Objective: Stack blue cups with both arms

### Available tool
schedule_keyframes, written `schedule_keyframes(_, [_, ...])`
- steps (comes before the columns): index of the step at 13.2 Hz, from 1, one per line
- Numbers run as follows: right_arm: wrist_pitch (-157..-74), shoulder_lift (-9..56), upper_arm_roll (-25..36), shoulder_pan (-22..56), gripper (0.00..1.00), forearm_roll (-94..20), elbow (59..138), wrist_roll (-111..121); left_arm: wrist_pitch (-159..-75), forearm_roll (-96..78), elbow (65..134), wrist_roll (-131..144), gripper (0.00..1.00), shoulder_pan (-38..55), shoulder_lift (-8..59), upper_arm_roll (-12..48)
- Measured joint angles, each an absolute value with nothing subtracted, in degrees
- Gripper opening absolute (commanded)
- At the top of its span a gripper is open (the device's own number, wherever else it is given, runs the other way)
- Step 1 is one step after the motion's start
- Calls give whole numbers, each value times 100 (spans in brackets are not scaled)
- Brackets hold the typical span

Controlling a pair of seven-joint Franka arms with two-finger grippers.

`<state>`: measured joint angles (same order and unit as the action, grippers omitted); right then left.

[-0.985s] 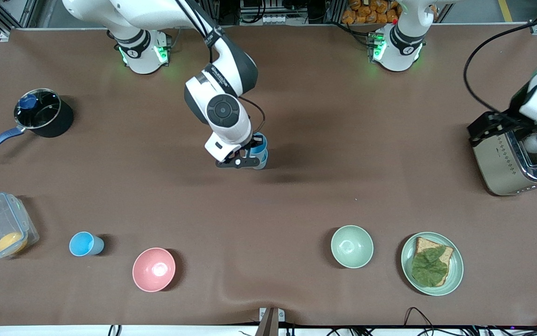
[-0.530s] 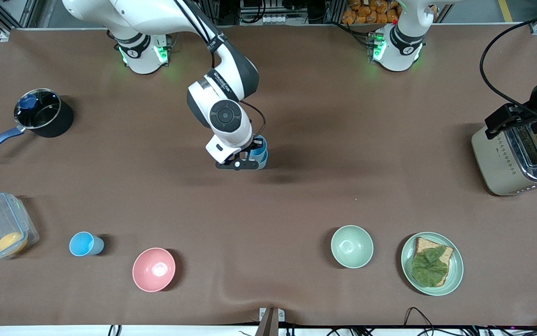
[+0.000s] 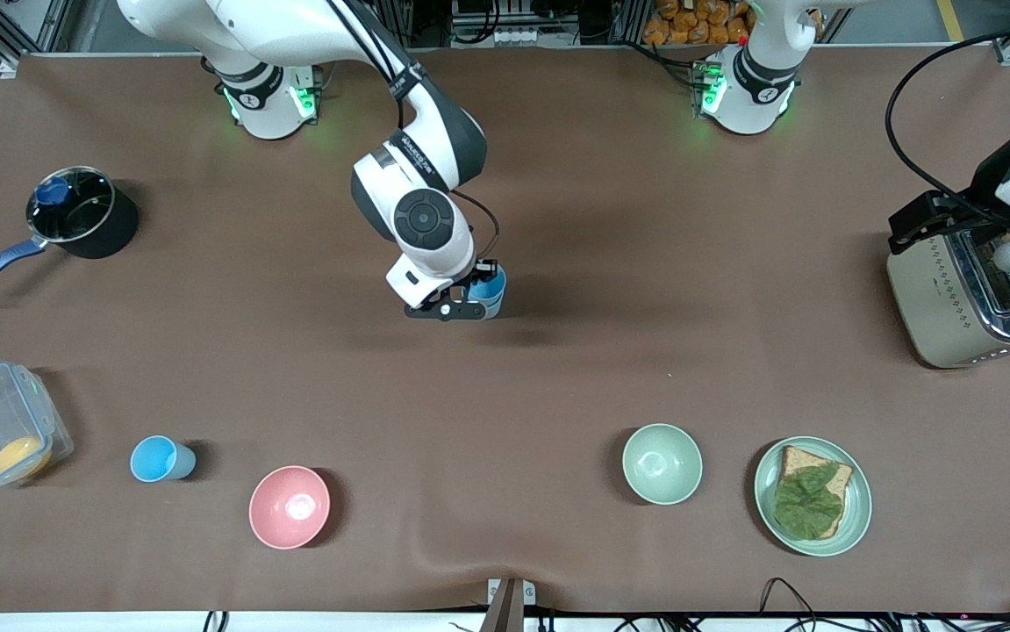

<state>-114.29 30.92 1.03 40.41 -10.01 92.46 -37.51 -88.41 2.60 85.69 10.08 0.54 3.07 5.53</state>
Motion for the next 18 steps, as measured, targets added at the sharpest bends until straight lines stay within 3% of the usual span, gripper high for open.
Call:
schedule_keyframes(4, [-10740, 2830, 140, 3294, 100, -999, 9067, -2835, -8794, 260, 8569, 1008, 100, 65, 286, 585])
schedule_keyframes(11, [-10206, 2260, 190, 906, 100, -955, 9206, 279, -8728, 260, 8568, 1008, 100, 69, 243, 591])
schedule_keyframes(14, [-10455, 1452, 187, 569, 100, -139, 9820, 633, -8709, 259, 8568, 1008, 100, 73, 238, 617])
schedule_keyframes(18, [-10709, 406, 185, -190, 100, 25, 10445, 1139, -8704, 253, 8550, 1008, 100, 73, 220, 619])
